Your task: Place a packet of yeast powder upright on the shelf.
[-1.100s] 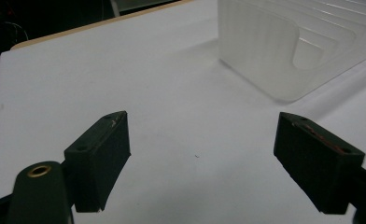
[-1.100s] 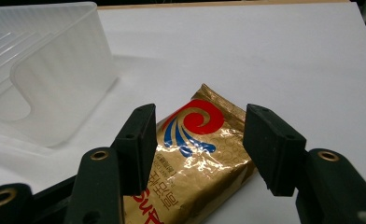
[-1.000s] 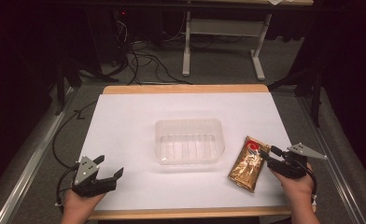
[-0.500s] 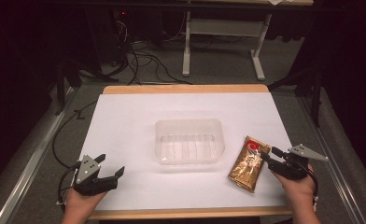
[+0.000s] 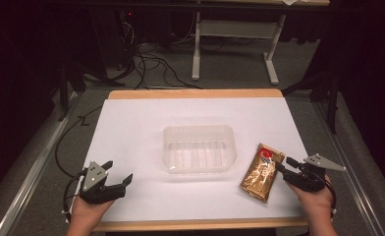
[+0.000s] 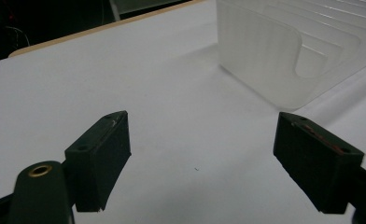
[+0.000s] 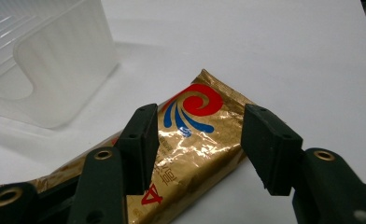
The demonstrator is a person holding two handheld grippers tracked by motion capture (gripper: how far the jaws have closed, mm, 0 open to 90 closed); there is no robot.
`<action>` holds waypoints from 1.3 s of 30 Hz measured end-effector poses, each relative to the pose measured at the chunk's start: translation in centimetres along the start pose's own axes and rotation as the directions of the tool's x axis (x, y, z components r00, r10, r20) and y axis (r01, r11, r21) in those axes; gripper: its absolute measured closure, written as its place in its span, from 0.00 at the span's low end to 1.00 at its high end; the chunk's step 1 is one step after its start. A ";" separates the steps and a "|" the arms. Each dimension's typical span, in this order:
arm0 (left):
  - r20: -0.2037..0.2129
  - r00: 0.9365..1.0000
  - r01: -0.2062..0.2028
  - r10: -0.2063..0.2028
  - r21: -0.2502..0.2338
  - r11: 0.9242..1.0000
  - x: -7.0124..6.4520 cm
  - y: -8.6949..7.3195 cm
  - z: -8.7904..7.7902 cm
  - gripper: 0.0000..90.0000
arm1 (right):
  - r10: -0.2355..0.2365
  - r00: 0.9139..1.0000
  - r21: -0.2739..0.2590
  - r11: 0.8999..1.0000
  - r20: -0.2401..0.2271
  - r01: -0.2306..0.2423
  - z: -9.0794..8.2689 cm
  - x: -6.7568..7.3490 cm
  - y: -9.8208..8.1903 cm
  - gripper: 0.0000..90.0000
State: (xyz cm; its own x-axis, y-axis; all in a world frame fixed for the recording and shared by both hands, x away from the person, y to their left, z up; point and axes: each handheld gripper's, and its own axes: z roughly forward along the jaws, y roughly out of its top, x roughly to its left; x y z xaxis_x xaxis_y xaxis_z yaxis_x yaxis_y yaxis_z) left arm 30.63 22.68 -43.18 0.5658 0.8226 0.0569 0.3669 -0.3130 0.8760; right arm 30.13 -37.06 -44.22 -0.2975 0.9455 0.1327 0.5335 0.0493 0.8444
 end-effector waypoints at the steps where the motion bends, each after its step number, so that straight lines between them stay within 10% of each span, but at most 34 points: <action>1: 0.000 1.000 0.000 0.000 0.000 1.000 0.0 0.1 0.1 0.22 | 0.000 1.000 0.000 1.000 0.000 0.000 0.0 0.0 0.0 0.52; 19: 0.059 0.998 -0.024 0.025 -0.011 1.000 -0.8 1.7 2.8 0.22 | -0.020 0.999 0.125 0.992 -0.030 0.024 -1.8 0.4 -2.0 1.00; 39: 0.066 0.997 -0.026 0.027 -0.019 0.999 -0.8 1.9 2.9 0.22 | -0.090 0.988 0.295 0.948 -0.125 0.123 0.4 2.4 -2.9 1.00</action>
State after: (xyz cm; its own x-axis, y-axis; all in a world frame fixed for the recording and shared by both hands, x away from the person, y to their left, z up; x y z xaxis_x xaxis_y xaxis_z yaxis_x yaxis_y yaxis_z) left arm 33.03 20.00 -42.97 0.6231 0.7806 0.0485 0.3380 -0.3247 0.8833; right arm 28.18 -34.77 -46.61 -0.4406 0.8896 0.1204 0.7024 0.2581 0.6633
